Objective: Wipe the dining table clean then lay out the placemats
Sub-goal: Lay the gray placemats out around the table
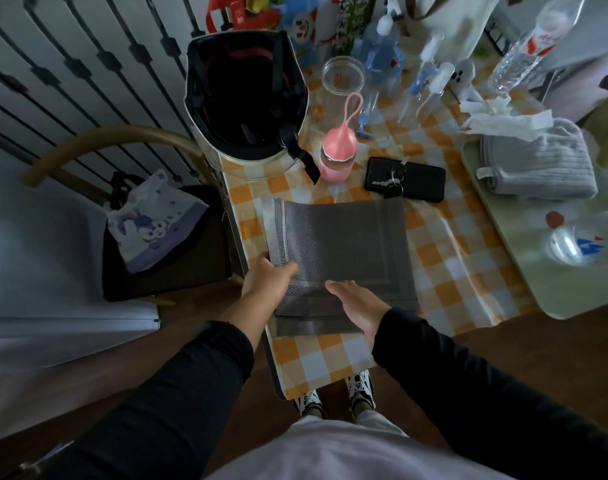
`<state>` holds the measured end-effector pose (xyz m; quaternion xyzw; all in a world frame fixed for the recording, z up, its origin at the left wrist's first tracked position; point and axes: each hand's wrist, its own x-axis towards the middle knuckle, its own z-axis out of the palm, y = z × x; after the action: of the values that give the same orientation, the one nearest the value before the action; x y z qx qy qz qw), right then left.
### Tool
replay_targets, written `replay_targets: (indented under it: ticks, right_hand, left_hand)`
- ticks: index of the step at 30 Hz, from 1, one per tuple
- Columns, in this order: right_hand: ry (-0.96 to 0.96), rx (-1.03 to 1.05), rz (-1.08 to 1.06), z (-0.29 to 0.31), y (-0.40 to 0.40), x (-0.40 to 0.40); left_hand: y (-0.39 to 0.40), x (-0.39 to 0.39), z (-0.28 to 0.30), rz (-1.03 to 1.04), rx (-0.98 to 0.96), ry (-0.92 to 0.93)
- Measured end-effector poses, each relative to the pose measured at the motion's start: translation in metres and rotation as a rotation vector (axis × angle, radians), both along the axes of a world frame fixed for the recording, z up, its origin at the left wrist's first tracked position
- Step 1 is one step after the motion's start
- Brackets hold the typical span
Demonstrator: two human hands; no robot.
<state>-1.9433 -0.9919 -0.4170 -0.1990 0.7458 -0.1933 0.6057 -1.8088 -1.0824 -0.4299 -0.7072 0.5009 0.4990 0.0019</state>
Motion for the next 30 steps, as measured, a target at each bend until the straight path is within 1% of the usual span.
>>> replay_targets:
  ticks: [4,5,7,9,12,15,19,22,24,30]
  right_hand:
    - [-0.003,0.043,0.016,0.001,0.005,-0.001]
    - [0.023,0.035,0.022,0.002,0.006,0.0]
    - [0.083,0.041,-0.041,-0.001,0.006,-0.002]
    - [0.16,0.012,-0.083,0.002,0.005,-0.002]
    - [0.31,-0.049,0.012,0.013,0.002,-0.003]
    - [0.36,-0.125,0.108,0.029,0.0,-0.001]
    - [0.355,-0.217,0.224,0.046,-0.006,0.01]
    - [0.271,-0.3,0.318,0.055,-0.009,0.024]
    - [0.24,-0.349,0.387,0.063,-0.007,0.033]
    - [0.237,-0.486,0.621,0.073,0.004,0.054]
  left_hand:
    - [-0.002,0.007,-0.005,-0.006,0.046,0.012]
    - [-0.002,0.01,-0.007,0.008,0.047,0.042]
    - [0.0,0.014,-0.004,0.05,0.062,0.124]
    - [0.004,0.021,-0.001,0.129,0.1,0.21]
    - [0.01,0.03,0.006,0.26,0.195,0.375]
    - [0.018,0.045,0.018,0.318,0.241,0.46]
    - [0.032,0.073,0.032,0.349,0.238,0.504]
    - [0.048,0.089,0.041,0.41,0.212,0.556]
    - [0.063,0.098,0.049,0.485,0.178,0.6]
    - [0.121,0.119,0.076,0.753,0.098,0.735]
